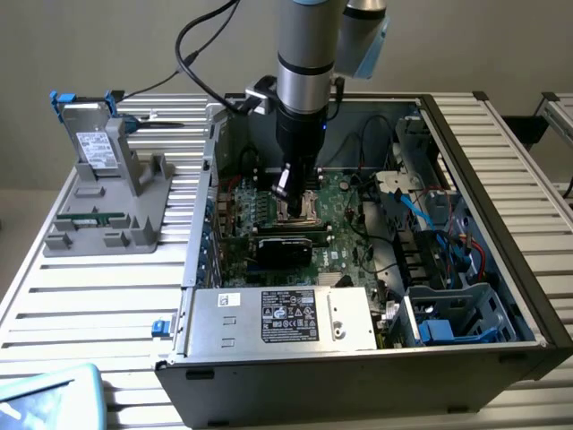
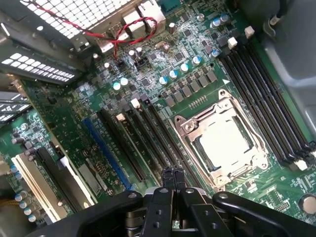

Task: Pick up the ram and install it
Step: 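Press down the ram until it locks into place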

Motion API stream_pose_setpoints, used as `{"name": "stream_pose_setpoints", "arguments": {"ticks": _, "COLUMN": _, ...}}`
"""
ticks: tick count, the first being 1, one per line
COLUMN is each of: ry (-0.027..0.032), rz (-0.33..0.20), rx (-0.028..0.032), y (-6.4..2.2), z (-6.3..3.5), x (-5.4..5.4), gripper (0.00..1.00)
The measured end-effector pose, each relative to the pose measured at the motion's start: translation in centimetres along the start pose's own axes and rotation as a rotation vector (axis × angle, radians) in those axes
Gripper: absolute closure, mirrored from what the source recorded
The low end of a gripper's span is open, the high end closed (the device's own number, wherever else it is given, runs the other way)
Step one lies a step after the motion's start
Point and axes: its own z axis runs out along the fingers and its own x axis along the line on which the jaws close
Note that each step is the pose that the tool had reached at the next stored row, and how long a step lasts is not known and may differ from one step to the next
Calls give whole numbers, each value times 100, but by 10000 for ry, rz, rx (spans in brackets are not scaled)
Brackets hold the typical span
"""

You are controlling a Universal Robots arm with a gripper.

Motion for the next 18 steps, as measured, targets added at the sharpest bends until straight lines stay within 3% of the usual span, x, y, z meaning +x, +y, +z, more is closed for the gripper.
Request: {"name": "stream_pose_setpoints", "arguments": {"ticks": 18, "ry": -128, "rz": 2613, "rx": -56, "y": 0, "z": 0, "x": 0, "gripper": 89}}
